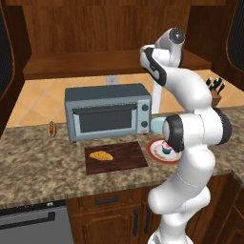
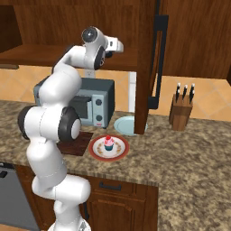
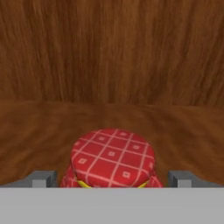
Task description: From the different types of pastries on the counter, select a croissant and place it on the cutting board. Then retrieve a jar of jam from the cabinet and place it alongside the croissant on the cutting board.
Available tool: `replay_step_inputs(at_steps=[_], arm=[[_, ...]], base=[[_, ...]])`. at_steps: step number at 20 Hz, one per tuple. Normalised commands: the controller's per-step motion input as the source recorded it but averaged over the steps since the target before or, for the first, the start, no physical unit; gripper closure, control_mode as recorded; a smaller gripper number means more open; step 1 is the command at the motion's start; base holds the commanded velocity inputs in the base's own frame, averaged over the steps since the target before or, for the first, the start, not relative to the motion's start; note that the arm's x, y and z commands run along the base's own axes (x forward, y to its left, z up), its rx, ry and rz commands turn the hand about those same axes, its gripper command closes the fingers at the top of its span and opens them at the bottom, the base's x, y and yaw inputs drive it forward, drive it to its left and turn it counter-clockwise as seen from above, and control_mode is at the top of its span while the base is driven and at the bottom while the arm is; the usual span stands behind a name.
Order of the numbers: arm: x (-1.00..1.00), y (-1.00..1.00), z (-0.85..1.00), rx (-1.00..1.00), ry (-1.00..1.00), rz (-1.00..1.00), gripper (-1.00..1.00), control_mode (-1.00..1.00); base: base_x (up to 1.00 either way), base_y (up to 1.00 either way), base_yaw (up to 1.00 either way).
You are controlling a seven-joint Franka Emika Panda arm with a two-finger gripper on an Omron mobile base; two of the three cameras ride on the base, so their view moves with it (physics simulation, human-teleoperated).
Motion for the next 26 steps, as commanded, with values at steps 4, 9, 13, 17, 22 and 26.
replay_step_inputs(at_steps=[4, 9, 13, 17, 22, 26], arm=[[0.05, 0.00, -0.16, 0.00, -0.01, 0.00, 1.00, -1.00], [-0.04, 0.00, -0.15, 0.00, 0.00, 0.00, 1.00, -1.00], [-0.26, -0.01, -0.01, 0.00, -0.01, 0.00, 1.00, -1.00], [-0.65, -0.04, 0.00, 0.01, -0.14, -0.01, 1.00, -1.00], [-0.60, -0.03, 0.00, 0.00, -0.14, -0.01, 1.00, -1.00], [-0.48, 0.00, 0.01, 0.00, -0.12, -0.04, 1.00, -1.00]], base=[[0.00, 0.00, 0.00], [0.00, 0.00, 0.00], [0.00, 0.00, 0.00], [0.00, 0.00, 0.00], [0.00, 0.00, 0.00], [0.00, 0.00, 0.00]])
